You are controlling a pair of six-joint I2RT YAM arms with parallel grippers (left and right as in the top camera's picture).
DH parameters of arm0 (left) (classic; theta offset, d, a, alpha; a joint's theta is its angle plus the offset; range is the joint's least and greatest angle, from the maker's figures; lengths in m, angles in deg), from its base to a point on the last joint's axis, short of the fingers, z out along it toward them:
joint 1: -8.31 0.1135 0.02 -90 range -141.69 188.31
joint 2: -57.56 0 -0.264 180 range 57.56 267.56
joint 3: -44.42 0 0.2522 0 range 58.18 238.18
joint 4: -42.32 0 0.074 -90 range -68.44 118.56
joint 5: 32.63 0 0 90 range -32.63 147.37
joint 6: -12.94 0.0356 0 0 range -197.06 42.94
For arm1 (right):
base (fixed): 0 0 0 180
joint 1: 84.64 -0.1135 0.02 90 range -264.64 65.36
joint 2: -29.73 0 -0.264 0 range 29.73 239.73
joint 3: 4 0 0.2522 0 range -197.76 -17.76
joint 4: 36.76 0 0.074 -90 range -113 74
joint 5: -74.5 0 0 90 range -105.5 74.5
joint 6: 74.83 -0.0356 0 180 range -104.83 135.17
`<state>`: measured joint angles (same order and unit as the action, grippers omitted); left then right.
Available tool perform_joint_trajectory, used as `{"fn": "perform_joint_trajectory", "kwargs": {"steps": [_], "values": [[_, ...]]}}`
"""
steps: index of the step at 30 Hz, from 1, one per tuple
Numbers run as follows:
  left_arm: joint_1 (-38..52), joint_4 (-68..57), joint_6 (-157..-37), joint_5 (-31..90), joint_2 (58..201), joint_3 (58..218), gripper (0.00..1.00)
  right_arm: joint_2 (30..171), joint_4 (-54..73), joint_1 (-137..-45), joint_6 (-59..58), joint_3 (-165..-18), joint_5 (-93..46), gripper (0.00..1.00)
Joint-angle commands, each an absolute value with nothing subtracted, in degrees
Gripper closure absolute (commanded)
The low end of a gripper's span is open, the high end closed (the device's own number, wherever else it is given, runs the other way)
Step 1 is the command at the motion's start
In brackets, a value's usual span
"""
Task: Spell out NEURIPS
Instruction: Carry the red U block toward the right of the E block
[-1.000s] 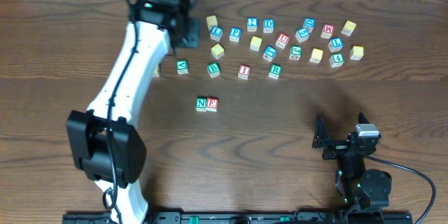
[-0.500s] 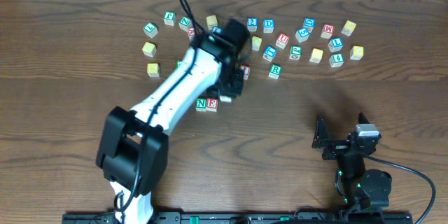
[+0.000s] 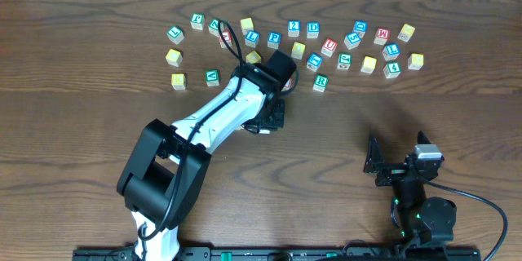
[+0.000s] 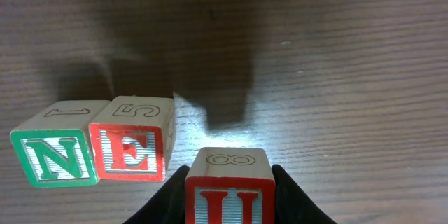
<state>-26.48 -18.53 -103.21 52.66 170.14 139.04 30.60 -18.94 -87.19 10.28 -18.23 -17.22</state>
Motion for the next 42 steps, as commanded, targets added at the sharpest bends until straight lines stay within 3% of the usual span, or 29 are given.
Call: {"fn": "perform_joint_trajectory", "kwargs": {"steps": [1,11,12,18,42], "values": [[-26.43,-17.72,-104.37,54.23,171.45,138.54,0.71,30.45,-18.79,-87.30,10.70,-18.08,-17.54,0.01],[-26.32,-17.33,-104.35,53.56,173.00,138.54,0.70,30.45,-18.79,-87.30,10.72,-18.08,-17.54,0.01],[-26.32,-17.35,-104.37,53.56,173.00,138.54,0.65,30.45,-18.79,-87.30,10.70,-18.08,-17.54,0.01],[-26.32,-17.35,-104.37,53.54,172.98,138.54,0.60,30.45,-18.79,-87.30,10.70,-18.08,-17.54,0.01],[-26.28,-18.40,-101.33,57.80,170.92,140.44,0.61,30.45,-18.79,-87.30,10.72,-18.08,-17.54,0.01]]}}
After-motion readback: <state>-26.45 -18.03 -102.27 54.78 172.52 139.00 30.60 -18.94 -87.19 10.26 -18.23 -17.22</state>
